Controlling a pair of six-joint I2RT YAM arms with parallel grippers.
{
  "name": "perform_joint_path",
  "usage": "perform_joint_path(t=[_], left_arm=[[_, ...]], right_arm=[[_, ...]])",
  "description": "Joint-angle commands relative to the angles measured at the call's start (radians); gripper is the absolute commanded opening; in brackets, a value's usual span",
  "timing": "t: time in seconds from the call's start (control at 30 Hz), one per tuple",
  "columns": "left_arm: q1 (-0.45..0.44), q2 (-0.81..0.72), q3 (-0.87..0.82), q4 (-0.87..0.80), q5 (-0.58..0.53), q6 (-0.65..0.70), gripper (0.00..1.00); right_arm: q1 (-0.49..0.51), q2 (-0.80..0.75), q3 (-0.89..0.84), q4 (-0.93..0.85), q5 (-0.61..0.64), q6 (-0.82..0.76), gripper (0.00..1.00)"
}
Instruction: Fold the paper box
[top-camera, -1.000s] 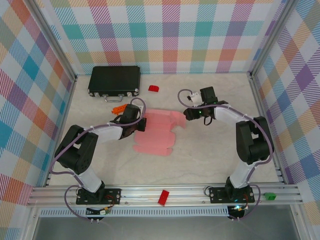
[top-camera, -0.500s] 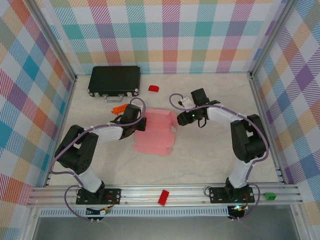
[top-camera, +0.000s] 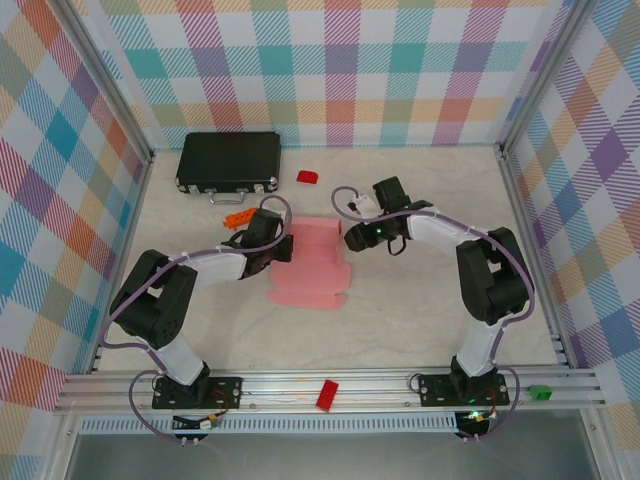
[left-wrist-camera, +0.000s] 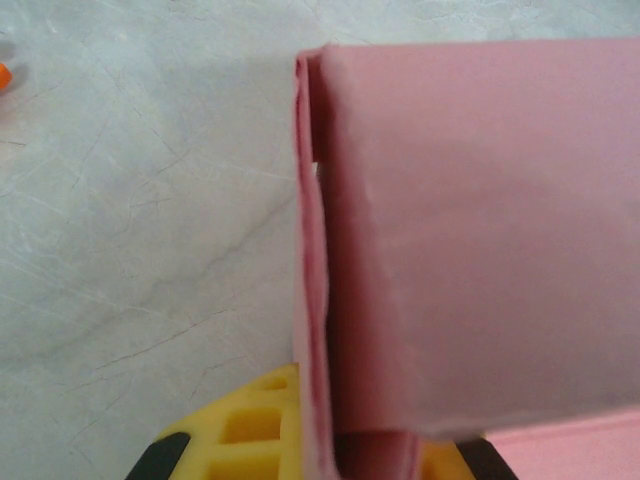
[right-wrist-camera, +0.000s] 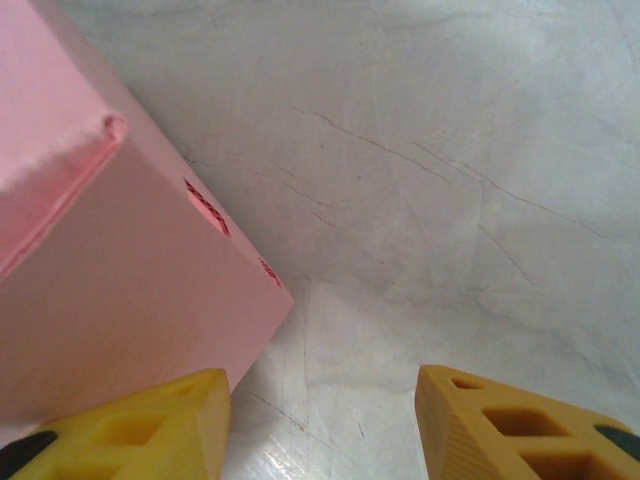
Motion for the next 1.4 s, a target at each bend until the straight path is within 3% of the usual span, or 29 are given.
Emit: perform_joint_path(t=[0.0,0.67,0.93,1.13,1.37], left_arm=[[-0.015,-0.001,0.014,-0.008,-0.002,-0.007,0.02],[-0.018,0.016,0.025,-0.017,-0.007,-0.013,0.02],[-0.019,0.019,0.027,-0.025,-0.016,-0.013,0.03],[-0.019,0.023,0.029,-0.029,-0.019,-0.011,0.03],[-0.018,0.028,0.033,-0.044,-0.038,-0.016,0.02]], right_arm=[[0.014,0.024,0.023,0.018,-0.062,0.011,0.51],[0.030,0.054,0.078,-0.099,-0.209,-0.071,0.43],[0.031,0.077,0.104,-0.121,-0.263,-0.072,0.33],[0.034,0.073,0.092,-0.086,-0.297,-0.068,0.40],[0.033,0.058,0.083,-0.122,-0.310,-0.117,0.41]])
